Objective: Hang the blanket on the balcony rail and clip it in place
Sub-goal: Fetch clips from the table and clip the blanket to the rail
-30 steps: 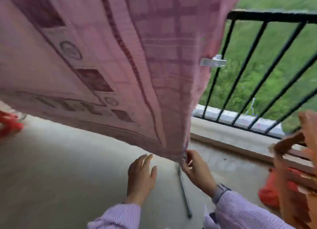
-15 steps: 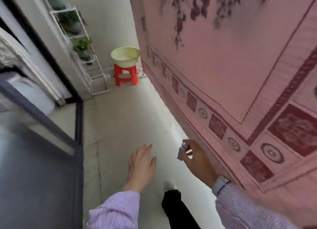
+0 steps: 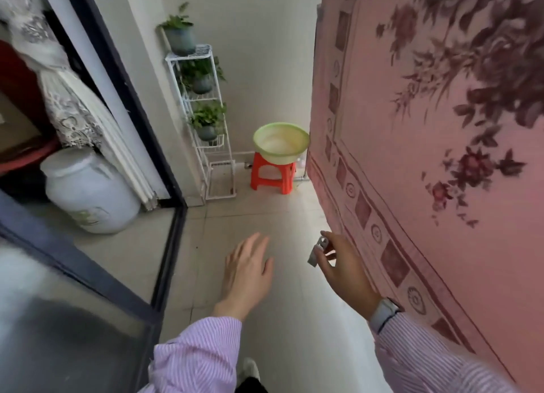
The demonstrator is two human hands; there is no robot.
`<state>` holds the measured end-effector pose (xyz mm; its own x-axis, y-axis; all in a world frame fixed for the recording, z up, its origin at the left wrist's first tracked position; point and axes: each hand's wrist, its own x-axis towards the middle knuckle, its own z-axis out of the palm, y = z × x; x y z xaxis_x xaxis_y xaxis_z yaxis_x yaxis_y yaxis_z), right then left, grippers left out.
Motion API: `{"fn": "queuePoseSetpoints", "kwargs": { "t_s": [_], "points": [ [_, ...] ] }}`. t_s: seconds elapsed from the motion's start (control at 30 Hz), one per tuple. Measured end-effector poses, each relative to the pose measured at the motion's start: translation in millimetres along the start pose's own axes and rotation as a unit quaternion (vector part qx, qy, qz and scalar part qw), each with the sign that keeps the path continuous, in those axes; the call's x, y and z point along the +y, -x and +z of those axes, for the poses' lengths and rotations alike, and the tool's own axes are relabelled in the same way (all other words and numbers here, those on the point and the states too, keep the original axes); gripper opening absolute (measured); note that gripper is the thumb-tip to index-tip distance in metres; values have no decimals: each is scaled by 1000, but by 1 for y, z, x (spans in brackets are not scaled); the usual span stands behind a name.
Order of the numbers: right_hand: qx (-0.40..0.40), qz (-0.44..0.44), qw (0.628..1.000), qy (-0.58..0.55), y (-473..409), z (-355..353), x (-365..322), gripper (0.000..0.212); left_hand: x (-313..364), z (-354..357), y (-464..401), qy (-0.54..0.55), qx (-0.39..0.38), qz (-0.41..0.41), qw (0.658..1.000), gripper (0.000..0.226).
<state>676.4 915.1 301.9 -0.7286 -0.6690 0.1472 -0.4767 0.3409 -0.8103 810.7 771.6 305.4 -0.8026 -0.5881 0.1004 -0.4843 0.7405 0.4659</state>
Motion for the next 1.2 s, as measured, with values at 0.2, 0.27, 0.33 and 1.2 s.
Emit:
{"fn": "queuePoseSetpoints", "kwargs": {
  "t_s": [0.2,0.27,0.33,1.2],
  "points": [
    [5,-1,1000,22,-179,71,-2,26,-97,-8,-173,-1,-11,-5,1000,45],
    [4,9,1000,19,-241,84,-7,28,-121,-19,-238,22,2,-3,1000,42],
    [7,15,1000,19,-302,87,-14,28,-136,-28,-301,44,20,-5,999,39],
    [182,129,960,170,-958,33,150,35,-77,119,-1064,251,-164,111,947,25]
  ]
}}
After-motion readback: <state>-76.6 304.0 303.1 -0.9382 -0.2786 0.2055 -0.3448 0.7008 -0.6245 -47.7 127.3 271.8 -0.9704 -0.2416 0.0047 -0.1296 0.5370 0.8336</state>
